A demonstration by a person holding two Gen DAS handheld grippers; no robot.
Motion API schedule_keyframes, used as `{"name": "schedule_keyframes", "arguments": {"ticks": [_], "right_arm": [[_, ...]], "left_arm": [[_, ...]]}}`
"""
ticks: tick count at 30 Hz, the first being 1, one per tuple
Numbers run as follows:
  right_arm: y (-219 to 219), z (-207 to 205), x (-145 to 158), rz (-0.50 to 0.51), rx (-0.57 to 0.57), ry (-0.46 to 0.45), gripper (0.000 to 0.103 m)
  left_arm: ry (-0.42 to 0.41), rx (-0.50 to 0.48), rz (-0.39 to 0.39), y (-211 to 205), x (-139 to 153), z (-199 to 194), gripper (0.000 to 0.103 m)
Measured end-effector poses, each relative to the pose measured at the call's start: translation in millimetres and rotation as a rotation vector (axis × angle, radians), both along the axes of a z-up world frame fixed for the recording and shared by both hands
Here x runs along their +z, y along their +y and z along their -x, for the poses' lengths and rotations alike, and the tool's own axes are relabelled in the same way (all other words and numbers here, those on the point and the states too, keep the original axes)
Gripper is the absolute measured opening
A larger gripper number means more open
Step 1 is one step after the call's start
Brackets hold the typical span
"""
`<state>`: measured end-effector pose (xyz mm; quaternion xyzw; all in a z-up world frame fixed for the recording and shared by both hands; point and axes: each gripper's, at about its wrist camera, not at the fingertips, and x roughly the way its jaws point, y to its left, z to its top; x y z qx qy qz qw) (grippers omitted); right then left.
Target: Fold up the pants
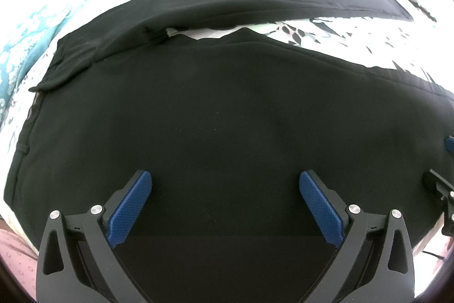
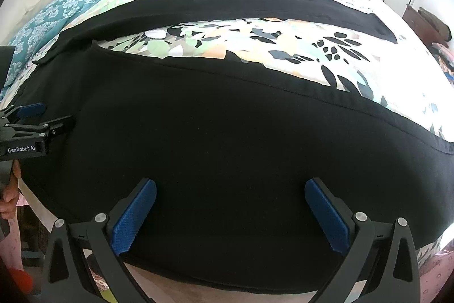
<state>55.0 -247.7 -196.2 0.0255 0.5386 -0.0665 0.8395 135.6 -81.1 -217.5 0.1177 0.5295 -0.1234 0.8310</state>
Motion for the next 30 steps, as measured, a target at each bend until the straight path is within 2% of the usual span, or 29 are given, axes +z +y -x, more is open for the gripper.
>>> {"name": "schedule_keyframes", "arguments": {"ticks": [30], "right_arm": [[-0.2,2.5,0.1,0.012,-0.007,-0.024,0.103]], "left_arm": [[0.002,0.003,-0.001,-1.1,0.3,-0.3,0.103]]}}
